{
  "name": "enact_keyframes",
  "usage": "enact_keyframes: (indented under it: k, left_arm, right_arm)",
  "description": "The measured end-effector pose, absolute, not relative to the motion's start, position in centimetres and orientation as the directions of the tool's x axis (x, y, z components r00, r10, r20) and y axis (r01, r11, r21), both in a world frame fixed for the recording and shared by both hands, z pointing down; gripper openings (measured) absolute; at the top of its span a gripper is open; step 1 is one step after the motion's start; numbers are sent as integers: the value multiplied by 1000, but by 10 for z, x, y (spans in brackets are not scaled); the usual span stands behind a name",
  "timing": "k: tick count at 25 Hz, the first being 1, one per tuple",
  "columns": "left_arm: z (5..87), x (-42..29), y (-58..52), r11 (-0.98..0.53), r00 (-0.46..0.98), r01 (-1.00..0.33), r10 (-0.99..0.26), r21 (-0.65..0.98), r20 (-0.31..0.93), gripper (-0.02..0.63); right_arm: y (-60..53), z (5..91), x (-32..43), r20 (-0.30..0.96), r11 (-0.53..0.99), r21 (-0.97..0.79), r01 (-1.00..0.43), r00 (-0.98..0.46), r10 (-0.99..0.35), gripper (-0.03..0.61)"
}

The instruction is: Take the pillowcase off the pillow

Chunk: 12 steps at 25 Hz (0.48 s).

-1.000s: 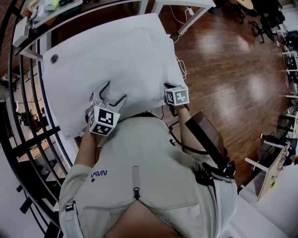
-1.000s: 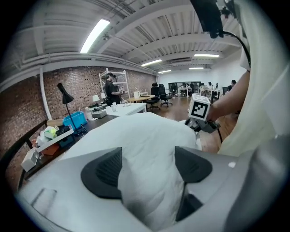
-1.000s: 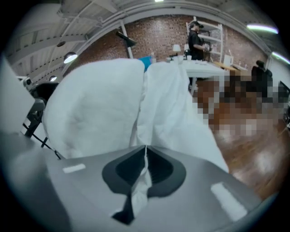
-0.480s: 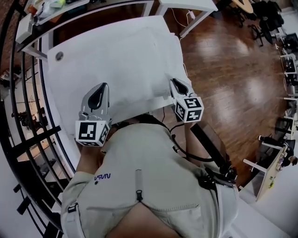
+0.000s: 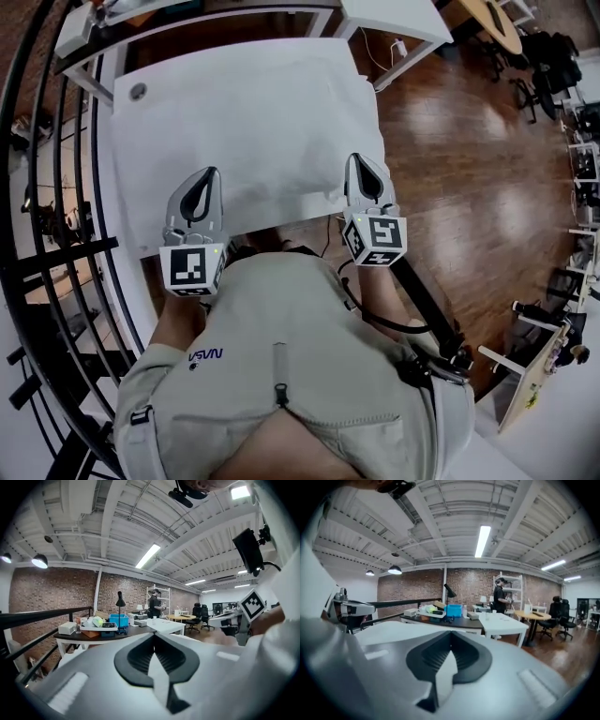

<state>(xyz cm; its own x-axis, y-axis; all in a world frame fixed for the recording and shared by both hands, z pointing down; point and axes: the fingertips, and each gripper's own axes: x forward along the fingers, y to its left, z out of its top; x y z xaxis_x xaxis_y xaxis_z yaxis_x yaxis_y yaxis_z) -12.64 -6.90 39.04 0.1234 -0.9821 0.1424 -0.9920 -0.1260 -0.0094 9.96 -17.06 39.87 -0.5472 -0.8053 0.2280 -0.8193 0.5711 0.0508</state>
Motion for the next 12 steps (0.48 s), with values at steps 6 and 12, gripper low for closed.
enact_keyframes:
  k: [6, 12]
  left_arm:
    - [369, -113, -62, -55, 49, -998, -992, -44, 113, 6]
    - [355, -60, -51, -54, 43, -994, -992, -98, 115, 6]
  right_arm:
    - [-181, 359, 72, 112, 633, 117, -765, -623, -774, 3]
    - [-180, 341, 92, 103, 672, 159, -723, -665, -740, 3]
